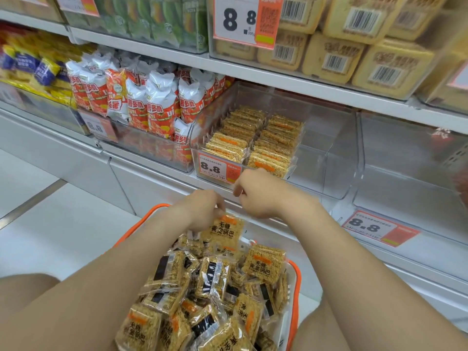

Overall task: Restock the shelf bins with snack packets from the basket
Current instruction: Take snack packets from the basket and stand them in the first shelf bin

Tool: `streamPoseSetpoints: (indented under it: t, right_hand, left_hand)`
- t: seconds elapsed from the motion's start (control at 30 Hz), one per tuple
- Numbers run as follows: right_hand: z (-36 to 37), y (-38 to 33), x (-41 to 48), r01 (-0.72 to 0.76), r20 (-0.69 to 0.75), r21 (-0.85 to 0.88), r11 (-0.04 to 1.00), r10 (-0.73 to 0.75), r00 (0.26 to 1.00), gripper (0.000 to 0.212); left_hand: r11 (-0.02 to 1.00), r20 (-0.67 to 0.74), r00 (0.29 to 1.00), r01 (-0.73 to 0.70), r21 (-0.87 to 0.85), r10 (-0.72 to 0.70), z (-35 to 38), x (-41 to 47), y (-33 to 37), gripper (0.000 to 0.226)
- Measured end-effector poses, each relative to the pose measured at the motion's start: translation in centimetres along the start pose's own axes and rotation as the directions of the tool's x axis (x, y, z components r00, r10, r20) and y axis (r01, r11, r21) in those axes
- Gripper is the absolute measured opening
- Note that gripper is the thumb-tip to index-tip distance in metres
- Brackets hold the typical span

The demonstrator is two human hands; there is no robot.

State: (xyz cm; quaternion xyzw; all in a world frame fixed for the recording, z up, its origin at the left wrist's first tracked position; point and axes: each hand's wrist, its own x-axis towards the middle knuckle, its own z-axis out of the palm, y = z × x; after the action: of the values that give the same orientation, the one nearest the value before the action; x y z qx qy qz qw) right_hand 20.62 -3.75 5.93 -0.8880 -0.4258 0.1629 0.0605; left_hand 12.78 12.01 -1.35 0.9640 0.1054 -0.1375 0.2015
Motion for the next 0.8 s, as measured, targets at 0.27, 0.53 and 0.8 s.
streamPoseSetpoints:
  t: [0.27,0.53,0.8]
  right_hand:
    - [-2.4,1.1,-4.2,0.104,-0.118,0.191,0.976,-0.083,0.990,0.035]
    - [-3.7,1.6,-6.2,0.133,-0.254,0.290,0.948,-0.058,0.966,0.017]
    - [-5.1,3.3,-5.8,0.034,-0.689,0.460,0.887,0.333,0.644,0.017]
  left_hand:
    - [0.888,-0.203,0.978,-0.142,-0.438,0.056,-4.5,-6.1,4.0,0.024]
    - [0.650,-0.248,0.968,-0.170,-0.741,-0.031,-5.4,-7.1,5.7,0.022]
    - [0.932,-0.580,0.812,-0.155,-0.328,-0.069,-6.5,-5.5,6.3,0.023]
